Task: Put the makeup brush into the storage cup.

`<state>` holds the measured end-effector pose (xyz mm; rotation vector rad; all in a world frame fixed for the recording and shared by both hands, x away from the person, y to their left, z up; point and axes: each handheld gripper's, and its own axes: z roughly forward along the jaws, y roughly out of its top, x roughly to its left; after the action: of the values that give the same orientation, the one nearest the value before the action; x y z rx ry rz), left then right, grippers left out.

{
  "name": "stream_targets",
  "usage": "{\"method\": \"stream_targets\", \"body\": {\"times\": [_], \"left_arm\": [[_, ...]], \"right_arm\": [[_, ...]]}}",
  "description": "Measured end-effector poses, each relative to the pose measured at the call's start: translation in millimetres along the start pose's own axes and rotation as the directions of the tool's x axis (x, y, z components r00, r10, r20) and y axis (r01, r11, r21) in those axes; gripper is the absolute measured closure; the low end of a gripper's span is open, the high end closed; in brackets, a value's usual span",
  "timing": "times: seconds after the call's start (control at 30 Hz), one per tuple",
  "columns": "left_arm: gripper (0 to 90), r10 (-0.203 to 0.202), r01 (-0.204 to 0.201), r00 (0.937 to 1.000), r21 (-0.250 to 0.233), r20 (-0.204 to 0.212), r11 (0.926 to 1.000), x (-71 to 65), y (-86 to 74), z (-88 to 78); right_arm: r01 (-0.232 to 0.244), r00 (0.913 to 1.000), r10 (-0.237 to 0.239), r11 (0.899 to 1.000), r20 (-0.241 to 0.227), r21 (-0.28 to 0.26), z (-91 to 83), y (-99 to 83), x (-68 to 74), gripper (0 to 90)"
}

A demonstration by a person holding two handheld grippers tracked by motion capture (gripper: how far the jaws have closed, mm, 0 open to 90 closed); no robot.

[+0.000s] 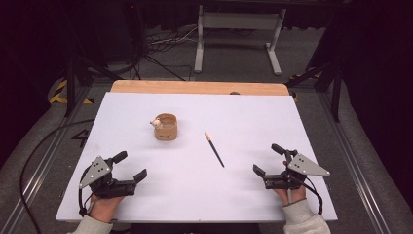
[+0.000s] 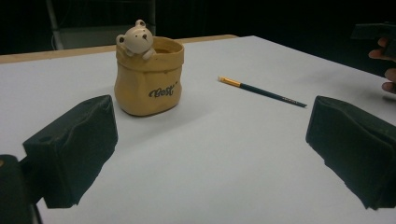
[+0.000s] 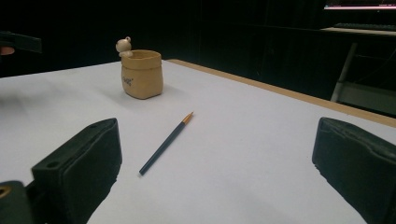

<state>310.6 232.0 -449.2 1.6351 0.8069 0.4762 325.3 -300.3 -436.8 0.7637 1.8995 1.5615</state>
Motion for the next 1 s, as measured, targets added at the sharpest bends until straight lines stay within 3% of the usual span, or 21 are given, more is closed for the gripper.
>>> {"method": "stream_targets", "body": {"times": [0.4,0.63,1.0], "left_arm": [[1.7,0.0,0.0,0.9999,0.005,-0.016,1.0,-1.1,-1.0,1.8],[1.6,0.003,-0.002,0.9999,0.01,-0.014,0.9999,-2.2,-0.6,2.2],[1.4,0.013,-0.012,0.9998,0.027,-0.017,0.9996,-2.4,-1.3,3.9]], "right_arm": [[0.002,0.9997,-0.003,1.0,0.024,0.029,4.8,11.3,-0.4,0.8],[-0.017,0.9998,0.017,1.0,-0.006,0.011,17.7,28.4,-3.4,6.7],[-0.004,0.9996,0.005,1.0,-0.028,0.027,45.3,49.6,3.1,5.6]]}}
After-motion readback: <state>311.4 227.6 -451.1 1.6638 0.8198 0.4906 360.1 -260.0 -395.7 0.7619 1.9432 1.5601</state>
